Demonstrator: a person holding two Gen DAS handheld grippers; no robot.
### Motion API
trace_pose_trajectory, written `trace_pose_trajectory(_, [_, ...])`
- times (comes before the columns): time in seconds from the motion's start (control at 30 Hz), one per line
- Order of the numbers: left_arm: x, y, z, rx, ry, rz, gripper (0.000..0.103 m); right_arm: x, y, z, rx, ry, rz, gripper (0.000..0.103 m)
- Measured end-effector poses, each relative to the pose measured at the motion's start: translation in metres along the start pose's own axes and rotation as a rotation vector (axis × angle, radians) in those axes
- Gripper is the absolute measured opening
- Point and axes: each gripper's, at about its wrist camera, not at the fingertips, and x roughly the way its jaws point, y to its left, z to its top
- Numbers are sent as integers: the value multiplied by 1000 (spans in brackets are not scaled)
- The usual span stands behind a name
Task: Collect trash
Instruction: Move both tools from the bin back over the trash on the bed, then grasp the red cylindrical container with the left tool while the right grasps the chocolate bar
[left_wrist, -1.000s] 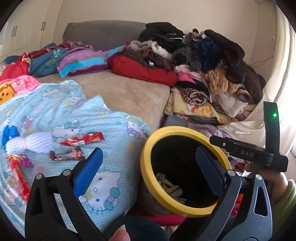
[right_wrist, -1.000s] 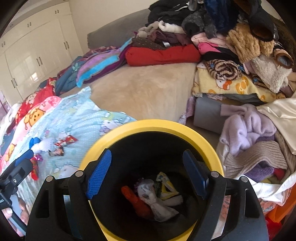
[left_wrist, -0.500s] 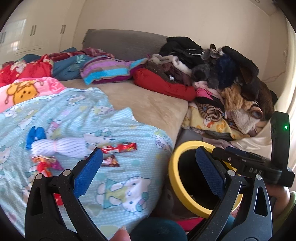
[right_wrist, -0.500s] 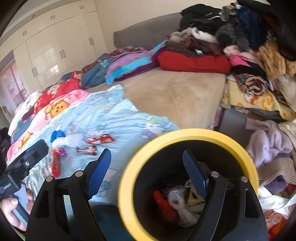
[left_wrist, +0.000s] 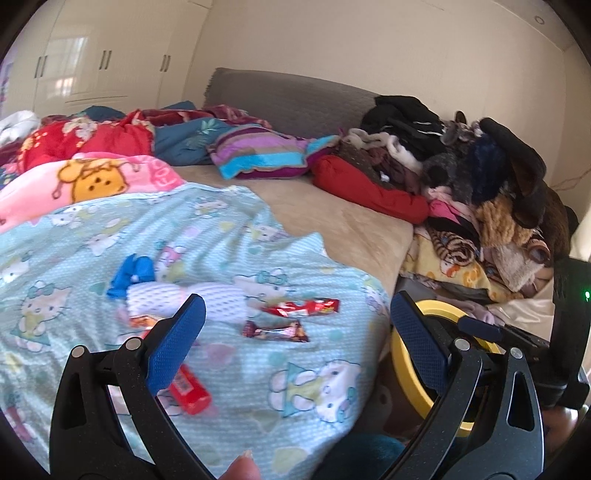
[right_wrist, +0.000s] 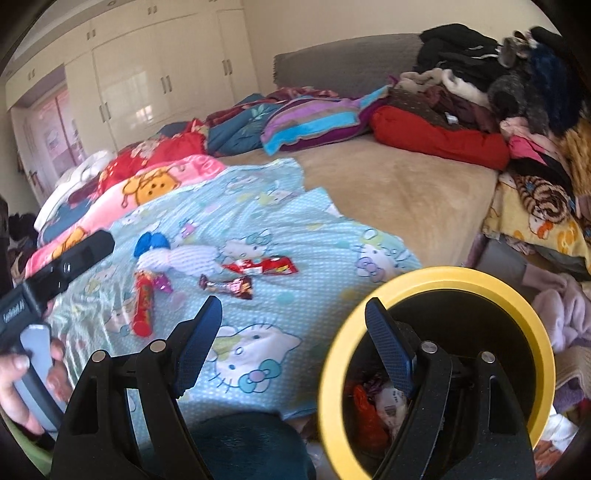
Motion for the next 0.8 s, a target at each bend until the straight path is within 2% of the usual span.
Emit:
trace_pose_trajectory(0.37, [-9, 58, -5, -83, 19, 104, 92, 28, 51, 6, -138, 25, 68, 76])
trace_pose_trajectory(0.7, [0, 96, -23, -169, 109, 132, 92, 80, 86, 17, -284, 105, 98, 58])
trace_pose_trajectory(0.8, [7, 102, -32, -195, 149, 126, 84, 95, 92, 17, -327, 133, 94, 51])
